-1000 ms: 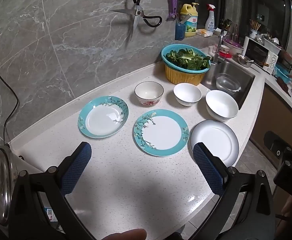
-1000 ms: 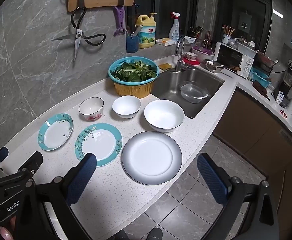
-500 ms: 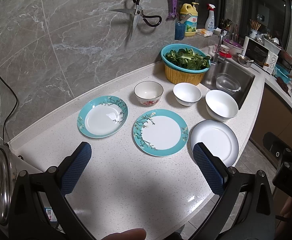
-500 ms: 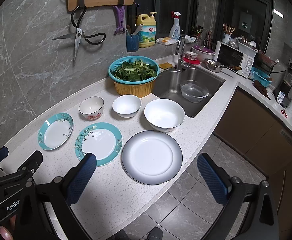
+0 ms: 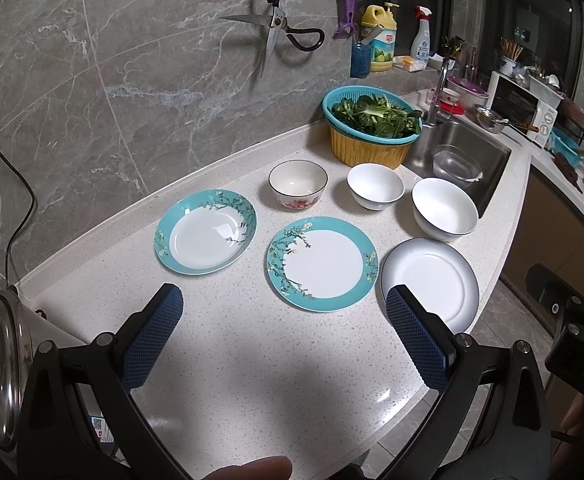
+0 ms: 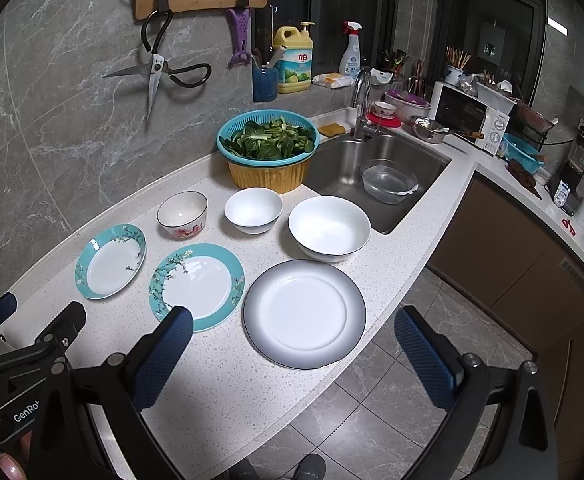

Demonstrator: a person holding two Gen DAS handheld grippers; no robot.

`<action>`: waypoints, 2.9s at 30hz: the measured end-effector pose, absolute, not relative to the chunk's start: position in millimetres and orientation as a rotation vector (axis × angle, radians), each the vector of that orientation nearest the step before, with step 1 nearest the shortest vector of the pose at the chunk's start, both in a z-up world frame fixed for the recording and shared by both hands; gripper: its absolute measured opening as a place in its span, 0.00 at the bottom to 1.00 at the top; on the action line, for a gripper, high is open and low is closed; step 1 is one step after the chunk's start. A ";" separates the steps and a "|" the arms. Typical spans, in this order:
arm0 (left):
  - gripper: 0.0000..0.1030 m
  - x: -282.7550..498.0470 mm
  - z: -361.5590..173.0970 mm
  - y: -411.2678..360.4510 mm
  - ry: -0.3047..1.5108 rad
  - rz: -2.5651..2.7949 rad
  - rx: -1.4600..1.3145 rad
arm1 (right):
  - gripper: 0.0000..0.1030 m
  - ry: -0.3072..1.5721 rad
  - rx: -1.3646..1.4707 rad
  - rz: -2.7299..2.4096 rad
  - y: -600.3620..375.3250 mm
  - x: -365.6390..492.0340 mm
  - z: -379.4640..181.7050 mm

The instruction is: Organize plates and bowls

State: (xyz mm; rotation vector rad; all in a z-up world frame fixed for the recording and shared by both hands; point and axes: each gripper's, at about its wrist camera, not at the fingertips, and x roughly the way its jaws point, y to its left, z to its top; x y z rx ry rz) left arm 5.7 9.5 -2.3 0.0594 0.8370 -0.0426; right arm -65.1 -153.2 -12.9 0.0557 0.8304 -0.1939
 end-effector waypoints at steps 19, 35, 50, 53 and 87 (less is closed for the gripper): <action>1.00 5.3 -2.0 8.1 0.839 -0.043 0.061 | 1.00 0.834 0.056 -0.194 -152.5 -64.6 -15.2; 1.00 5.9 -2.0 8.7 0.841 -0.044 0.061 | 1.00 0.836 0.055 -0.194 -152.7 -62.0 -13.0; 1.00 0.5 -13.0 9.1 0.845 -0.047 0.066 | 1.00 0.840 0.057 -0.197 -148.3 -64.7 -17.8; 1.00 0.5 -16.1 9.5 0.848 -0.051 0.066 | 1.00 0.844 0.058 -0.201 -150.2 -52.2 -24.6; 0.99 78.9 -246.5 -112.2 1.223 -0.214 -0.439 | 1.00 1.098 0.524 0.605 -358.1 88.3 -233.0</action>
